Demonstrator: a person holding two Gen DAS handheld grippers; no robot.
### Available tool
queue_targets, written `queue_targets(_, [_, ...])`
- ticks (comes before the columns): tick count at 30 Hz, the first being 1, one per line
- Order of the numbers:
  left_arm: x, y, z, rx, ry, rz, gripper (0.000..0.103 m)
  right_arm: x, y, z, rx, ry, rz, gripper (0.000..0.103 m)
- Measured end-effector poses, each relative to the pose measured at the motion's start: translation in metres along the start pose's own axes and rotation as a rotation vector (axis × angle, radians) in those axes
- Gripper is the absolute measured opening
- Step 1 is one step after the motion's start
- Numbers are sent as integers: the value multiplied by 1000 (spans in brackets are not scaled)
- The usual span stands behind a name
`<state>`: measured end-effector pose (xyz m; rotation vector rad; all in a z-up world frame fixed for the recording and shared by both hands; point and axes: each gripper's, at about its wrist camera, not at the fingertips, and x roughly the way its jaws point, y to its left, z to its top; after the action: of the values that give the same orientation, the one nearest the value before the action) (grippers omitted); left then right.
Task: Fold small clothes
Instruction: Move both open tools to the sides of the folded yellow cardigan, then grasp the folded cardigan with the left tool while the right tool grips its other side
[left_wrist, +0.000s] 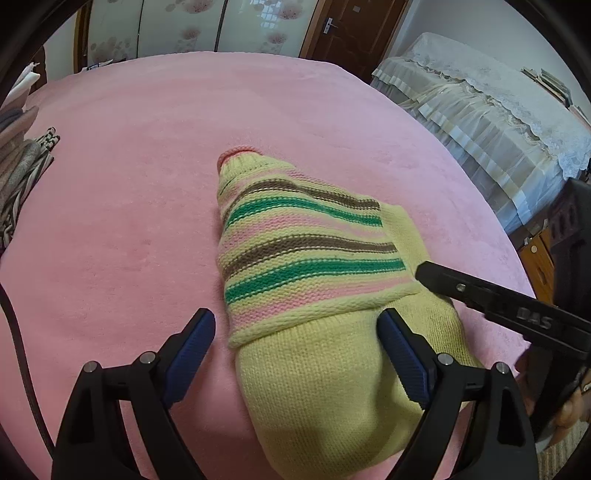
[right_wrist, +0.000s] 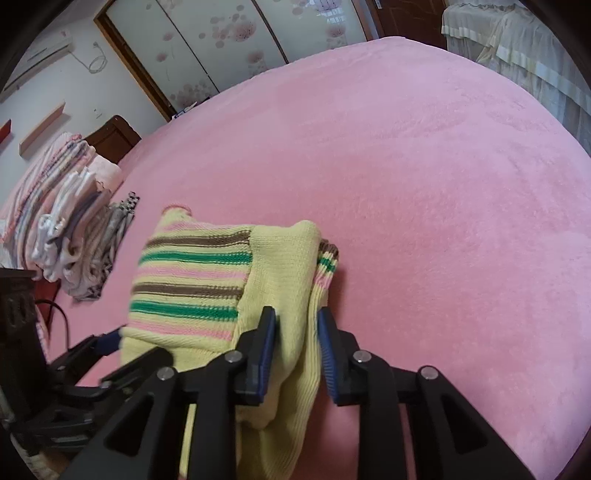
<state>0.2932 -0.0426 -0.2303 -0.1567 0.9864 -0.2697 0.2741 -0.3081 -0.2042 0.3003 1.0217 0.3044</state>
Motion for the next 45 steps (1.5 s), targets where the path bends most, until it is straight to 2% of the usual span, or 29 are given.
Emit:
queue_targets(2, [-2,-4,1,5,1,4,89,-10,8,-6,-6,1,33,42])
queue_targets(4, [-4,-4,-1,9,2,6,89,-16,15,-16,-40,5,22,53])
queue_targets(7, [-5,-2,-5,13,9,6,89,-14,19,-34,-100,28,-50,53])
queue_targets(9, [-3,-2,-7,16,23,-2,89,-12,13,-44,-111,44,-66,53])
queue_targets(18, [-15,-5,-6,50,37,6,89,-33,1,-45,-60,48,0,54])
queue_targets(21, [-21,-6,-4,57,49,2,91,-44,0,-42,-53,38,16,58])
queue_targets(23, [-27,-8,-3,69,55,-1,99,-50,1,-41,-57,37,14,61])
queue_targets(25, [-35,-9,-2,75,49,-3,102,-53,2,-41,-65,38,4,63])
queue_targets(30, [-51,-4,10,53,75,-18,102,-59,9,-38,-96,33,-11,65])
queue_targets(35, [-64,4,23,13,-3,29,102,-57,17,-30,-107,27,-1,71])
queue_targets(38, [-55,8,32,-11,14,70,102,-47,22,-22,-117,42,3,78])
queue_targets(39, [-49,9,34,-27,32,64,102,-42,23,-20,-122,56,9,81])
queue_targets(45, [-7,16,34,-112,129,-19,102,-3,16,-8,-86,129,38,81])
